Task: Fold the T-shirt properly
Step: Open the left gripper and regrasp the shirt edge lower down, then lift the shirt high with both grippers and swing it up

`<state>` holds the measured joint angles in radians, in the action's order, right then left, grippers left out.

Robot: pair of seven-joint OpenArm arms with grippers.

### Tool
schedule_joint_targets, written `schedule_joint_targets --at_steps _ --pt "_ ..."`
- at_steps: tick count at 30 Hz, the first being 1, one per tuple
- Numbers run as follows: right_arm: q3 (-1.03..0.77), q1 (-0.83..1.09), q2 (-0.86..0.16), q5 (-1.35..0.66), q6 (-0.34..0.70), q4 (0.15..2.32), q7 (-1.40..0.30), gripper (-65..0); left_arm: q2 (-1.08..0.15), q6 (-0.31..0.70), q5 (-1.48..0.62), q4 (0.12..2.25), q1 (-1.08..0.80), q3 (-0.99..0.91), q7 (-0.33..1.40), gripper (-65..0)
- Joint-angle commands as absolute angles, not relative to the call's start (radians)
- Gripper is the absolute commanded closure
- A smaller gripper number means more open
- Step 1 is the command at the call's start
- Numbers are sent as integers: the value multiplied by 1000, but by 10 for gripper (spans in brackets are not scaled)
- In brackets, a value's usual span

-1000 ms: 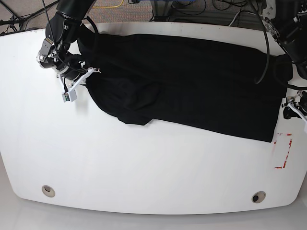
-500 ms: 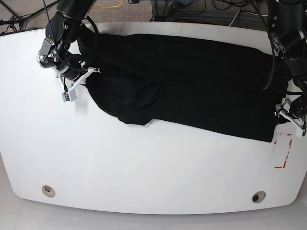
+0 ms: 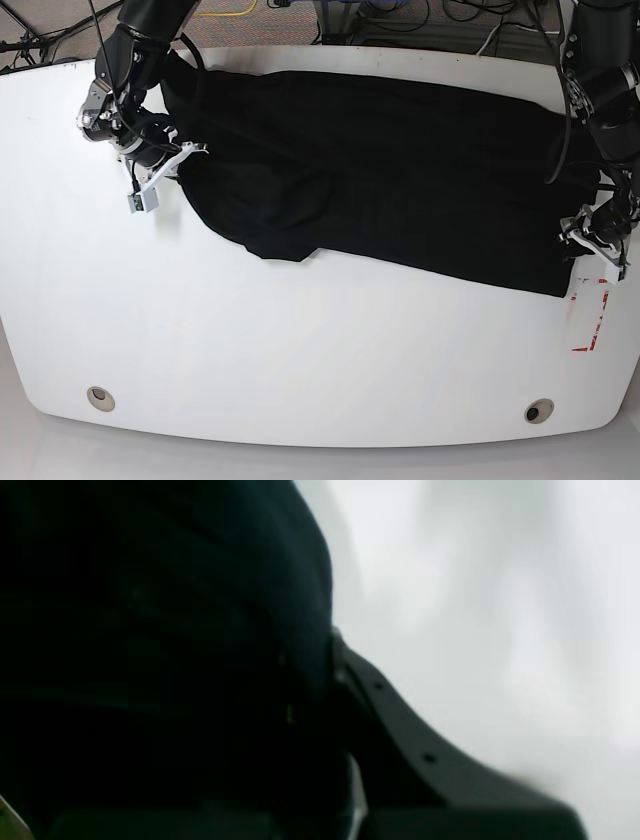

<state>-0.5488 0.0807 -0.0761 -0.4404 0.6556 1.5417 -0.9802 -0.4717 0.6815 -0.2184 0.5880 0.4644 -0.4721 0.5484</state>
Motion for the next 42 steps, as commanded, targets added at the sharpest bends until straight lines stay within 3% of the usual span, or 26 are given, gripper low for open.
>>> schedule_joint_targets --at_steps 1,18,20,24,27,36,42 --pt "-550 68 -85 -456 665 1561 -964 0 -487 676 -222 593 486 -470 549 -426" --pt "-550 65 -85 -453 667 1555 -964 0 -414 674 -214 595 487 -469 552 -406" --pt "-550 64 -85 -453 667 1555 -964 0 -414 670 -214 595 487 -469 552 -362" --pt "-549 64 -85 -453 667 1555 -964 0 -414 610 -214 595 486 -469 545 -133" --pt "-549 64 -88 -453 667 1555 -964 0 -414 587 -214 595 484 -469 544 -6" --pt "-547 47 -87 -458 661 1653 -995 0 -415 621 -222 619 487 -417 555 0" --pt "-547 41 -96 -455 661 1782 -1046 0 -414 696 -223 840 483 -423 719 0"
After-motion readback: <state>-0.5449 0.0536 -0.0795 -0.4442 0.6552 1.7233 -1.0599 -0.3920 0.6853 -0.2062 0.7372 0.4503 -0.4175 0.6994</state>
